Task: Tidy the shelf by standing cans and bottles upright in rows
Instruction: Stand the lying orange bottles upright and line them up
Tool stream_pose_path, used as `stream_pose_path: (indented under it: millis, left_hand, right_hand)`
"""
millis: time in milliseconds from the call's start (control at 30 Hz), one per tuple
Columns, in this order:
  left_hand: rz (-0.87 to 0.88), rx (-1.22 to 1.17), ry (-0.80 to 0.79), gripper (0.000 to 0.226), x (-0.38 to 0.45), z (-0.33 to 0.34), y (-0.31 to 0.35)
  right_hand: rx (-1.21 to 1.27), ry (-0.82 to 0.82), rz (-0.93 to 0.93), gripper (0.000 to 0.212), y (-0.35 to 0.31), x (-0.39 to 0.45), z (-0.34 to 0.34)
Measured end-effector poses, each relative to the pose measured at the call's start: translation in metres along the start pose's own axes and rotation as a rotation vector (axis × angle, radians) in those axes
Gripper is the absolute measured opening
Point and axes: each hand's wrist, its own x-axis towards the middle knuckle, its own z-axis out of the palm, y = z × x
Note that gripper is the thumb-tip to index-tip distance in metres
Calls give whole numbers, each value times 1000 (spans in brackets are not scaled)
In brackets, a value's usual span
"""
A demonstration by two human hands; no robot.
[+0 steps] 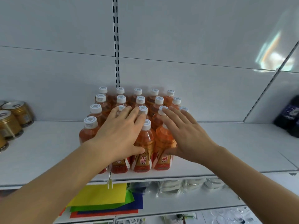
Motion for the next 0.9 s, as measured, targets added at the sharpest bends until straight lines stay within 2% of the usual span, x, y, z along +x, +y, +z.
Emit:
stream_pose_path:
  millis: [133, 267, 400, 533, 633, 700, 800, 900]
  left_hand:
    - [-38, -62, 8, 132, -8, -8, -9]
    - [-103, -18, 57, 133, -28, -13, -39]
    - [-136, 79, -64, 131, -40, 1, -53]
    - [-149, 35, -55, 125, -40, 10, -55]
    - [-135, 4, -31, 130, -43, 11, -55]
    - [-144, -52, -14, 136, -47, 10, -58]
    - [-254, -235, 37, 140, -60, 6, -72]
    - [-322, -341, 7, 139, -73, 17, -90]
  right_hand:
    - [-24, 6, 0, 135, -3, -1, -9]
    - [-16, 68, -74, 128, -29, 11, -17]
    - [-52, 58, -116, 122, -49, 21, -8]
    - [-36, 65, -110, 118, -49, 24, 0]
    - [-45, 84, -123, 119, -48, 23, 1]
    - [-44, 101, -124, 121, -49, 22, -2]
    - [-50, 118, -136, 119, -60, 30, -13]
    - [-75, 108, -175, 114, -81, 47, -21]
